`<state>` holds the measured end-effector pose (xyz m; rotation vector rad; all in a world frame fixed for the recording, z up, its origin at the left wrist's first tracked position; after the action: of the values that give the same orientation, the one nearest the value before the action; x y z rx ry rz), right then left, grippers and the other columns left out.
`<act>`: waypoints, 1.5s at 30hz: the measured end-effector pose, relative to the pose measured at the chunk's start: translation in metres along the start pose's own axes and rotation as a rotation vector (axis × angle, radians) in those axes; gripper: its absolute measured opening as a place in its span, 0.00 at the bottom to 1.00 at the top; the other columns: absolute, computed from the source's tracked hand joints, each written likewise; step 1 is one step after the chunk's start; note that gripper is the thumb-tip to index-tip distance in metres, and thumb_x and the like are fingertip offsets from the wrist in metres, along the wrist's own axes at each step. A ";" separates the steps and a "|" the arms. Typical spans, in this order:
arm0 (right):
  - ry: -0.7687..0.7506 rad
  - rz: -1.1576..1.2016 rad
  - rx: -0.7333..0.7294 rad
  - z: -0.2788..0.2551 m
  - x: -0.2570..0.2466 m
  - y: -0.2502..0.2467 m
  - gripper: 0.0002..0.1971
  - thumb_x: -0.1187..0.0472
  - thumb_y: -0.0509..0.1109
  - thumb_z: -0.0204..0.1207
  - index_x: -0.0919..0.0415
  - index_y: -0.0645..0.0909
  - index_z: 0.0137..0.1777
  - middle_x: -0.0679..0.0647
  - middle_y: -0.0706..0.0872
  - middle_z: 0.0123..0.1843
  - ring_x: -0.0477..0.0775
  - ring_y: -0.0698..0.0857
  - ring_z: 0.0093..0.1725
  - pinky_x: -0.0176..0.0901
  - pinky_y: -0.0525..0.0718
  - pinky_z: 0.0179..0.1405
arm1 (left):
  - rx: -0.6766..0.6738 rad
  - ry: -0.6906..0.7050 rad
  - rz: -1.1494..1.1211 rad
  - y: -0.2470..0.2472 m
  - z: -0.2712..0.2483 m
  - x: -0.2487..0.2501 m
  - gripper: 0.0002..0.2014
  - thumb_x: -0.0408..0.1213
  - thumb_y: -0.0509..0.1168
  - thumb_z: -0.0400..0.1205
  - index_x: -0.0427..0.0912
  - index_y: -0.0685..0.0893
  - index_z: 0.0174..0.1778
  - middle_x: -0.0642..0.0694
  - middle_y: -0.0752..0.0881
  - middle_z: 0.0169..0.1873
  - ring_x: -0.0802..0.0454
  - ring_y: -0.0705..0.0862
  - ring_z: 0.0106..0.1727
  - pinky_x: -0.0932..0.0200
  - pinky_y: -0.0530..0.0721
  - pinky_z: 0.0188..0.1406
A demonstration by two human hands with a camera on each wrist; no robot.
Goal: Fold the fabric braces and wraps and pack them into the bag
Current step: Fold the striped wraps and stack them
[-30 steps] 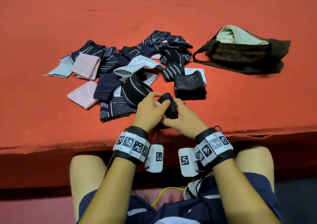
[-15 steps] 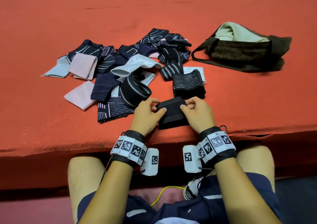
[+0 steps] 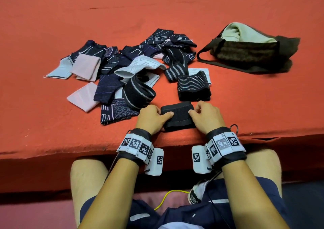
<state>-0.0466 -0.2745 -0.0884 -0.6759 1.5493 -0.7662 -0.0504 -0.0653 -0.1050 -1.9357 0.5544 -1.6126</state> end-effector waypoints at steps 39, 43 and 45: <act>-0.089 0.596 0.133 0.014 -0.016 -0.060 0.10 0.62 0.76 0.77 0.61 0.75 0.45 0.54 0.82 0.37 0.50 0.90 0.30 0.43 0.89 0.26 | 0.065 0.213 -0.435 -0.014 0.009 0.070 0.21 0.50 0.76 0.70 0.57 0.71 0.51 0.37 0.91 0.40 0.38 0.91 0.40 0.42 0.89 0.42; -0.092 0.536 0.179 0.038 -0.018 -0.076 0.05 0.66 0.72 0.77 0.58 0.78 0.47 0.52 0.83 0.36 0.50 0.89 0.29 0.30 0.79 0.20 | 0.023 0.223 -0.412 -0.007 0.033 0.092 0.21 0.43 0.75 0.75 0.49 0.72 0.57 0.36 0.90 0.45 0.39 0.91 0.46 0.45 0.90 0.48; -0.094 0.505 0.200 0.049 -0.019 -0.082 0.06 0.66 0.70 0.77 0.54 0.80 0.47 0.51 0.85 0.38 0.48 0.89 0.27 0.27 0.74 0.18 | -0.003 0.215 -0.423 -0.004 0.045 0.099 0.22 0.44 0.74 0.72 0.49 0.74 0.58 0.37 0.89 0.46 0.42 0.91 0.49 0.40 0.90 0.53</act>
<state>0.0041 -0.3144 -0.0152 -0.1547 1.4492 -0.4887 0.0130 -0.1180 -0.0334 -1.9878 0.2343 -2.0983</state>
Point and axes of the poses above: each hand's wrist, its own z-axis towards the middle knuckle, its own y-axis out of the palm, x = y × z, the point moved 8 cm from there along z, towards the middle knuckle
